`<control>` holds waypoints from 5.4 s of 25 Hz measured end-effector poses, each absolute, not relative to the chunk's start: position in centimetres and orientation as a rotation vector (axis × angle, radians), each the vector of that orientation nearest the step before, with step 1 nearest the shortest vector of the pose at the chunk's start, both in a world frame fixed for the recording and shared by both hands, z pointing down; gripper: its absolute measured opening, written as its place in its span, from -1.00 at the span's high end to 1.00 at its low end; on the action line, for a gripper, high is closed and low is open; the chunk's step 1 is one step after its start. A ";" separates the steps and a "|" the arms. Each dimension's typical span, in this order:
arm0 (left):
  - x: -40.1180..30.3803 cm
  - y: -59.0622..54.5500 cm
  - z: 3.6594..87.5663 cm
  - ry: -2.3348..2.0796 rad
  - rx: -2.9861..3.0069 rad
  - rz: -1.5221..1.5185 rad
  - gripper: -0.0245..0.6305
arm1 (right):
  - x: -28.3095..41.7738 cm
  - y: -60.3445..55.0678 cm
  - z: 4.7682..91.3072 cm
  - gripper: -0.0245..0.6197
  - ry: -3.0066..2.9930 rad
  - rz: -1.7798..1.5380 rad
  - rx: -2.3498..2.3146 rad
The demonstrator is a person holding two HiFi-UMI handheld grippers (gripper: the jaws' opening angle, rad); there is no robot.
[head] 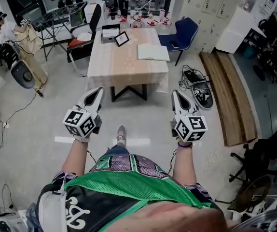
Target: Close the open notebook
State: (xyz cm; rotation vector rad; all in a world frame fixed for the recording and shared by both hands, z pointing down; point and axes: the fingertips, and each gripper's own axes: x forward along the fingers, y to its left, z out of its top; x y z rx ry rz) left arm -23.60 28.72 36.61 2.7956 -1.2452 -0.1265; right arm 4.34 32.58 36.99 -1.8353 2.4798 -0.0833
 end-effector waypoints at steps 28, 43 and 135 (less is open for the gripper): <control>-18.9 11.3 37.1 -1.032 2.828 -0.103 0.87 | 1.9 16.3 35.6 0.92 2.732 -0.166 -1.524; -20.9 -5.5 36.6 -1.028 2.805 -0.096 0.87 | 0.3 -0.8 32.7 0.92 2.669 -0.137 -1.577; 6.5 -31.8 48.6 -1.095 2.734 0.322 0.87 | 29.3 -34.5 80.2 0.48 2.507 -1.430 -1.784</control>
